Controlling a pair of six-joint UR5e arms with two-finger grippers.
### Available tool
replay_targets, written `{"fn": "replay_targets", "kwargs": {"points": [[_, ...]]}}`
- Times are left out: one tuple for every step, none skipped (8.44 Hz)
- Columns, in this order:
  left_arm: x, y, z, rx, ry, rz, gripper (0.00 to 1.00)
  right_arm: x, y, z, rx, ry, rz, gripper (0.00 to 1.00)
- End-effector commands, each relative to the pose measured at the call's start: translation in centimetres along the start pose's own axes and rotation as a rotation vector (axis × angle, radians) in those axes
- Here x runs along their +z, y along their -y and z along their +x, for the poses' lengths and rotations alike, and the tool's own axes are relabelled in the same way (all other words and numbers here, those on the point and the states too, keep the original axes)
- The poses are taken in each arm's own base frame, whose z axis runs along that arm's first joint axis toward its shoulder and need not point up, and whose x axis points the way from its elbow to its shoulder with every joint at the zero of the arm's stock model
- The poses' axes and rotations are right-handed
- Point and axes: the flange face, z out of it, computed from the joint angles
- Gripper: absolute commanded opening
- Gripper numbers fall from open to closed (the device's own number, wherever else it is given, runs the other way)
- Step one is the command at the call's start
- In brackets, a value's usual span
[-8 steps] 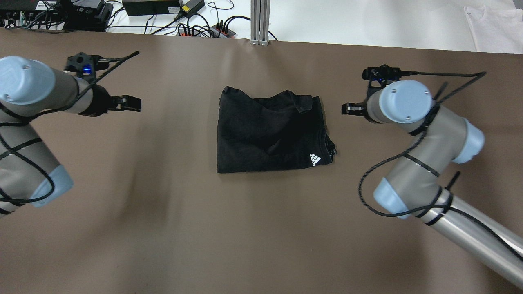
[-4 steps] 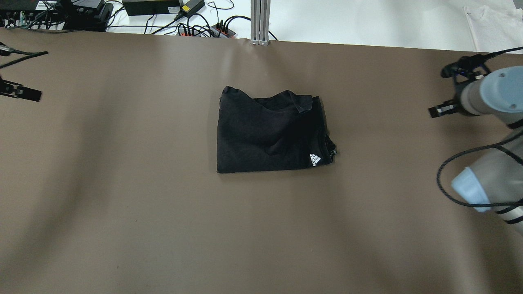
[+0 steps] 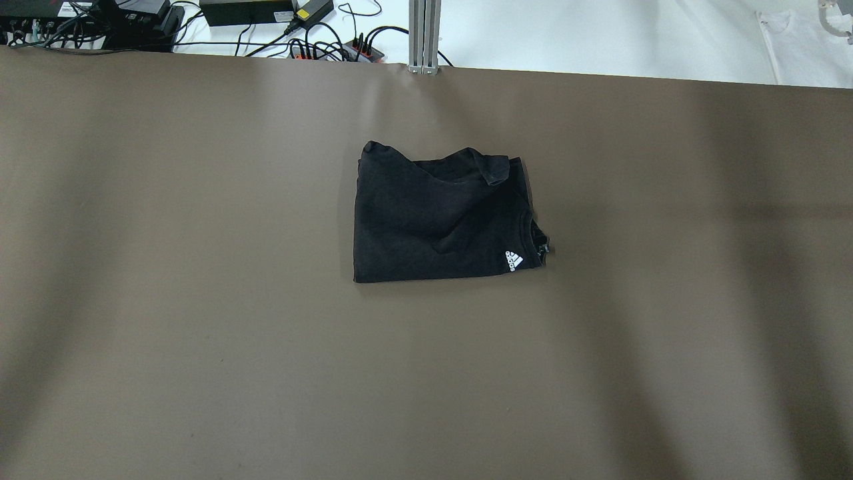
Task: Fold clothes
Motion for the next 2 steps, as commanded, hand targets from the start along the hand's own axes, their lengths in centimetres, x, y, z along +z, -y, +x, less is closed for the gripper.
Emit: {"fn": "replay_targets", "kwargs": {"points": [[-1.08,-0.43,-1.31,-0.073,0.05,0.023,1.0,-0.7,-1.07,0.23,0.08,-0.002,0.01,0.94],[-0.28,0.08,-1.13,-0.069,0.05,0.016,1.0,-0.79,-1.04,0.15,0.08,0.006,0.012,0.94]]}}
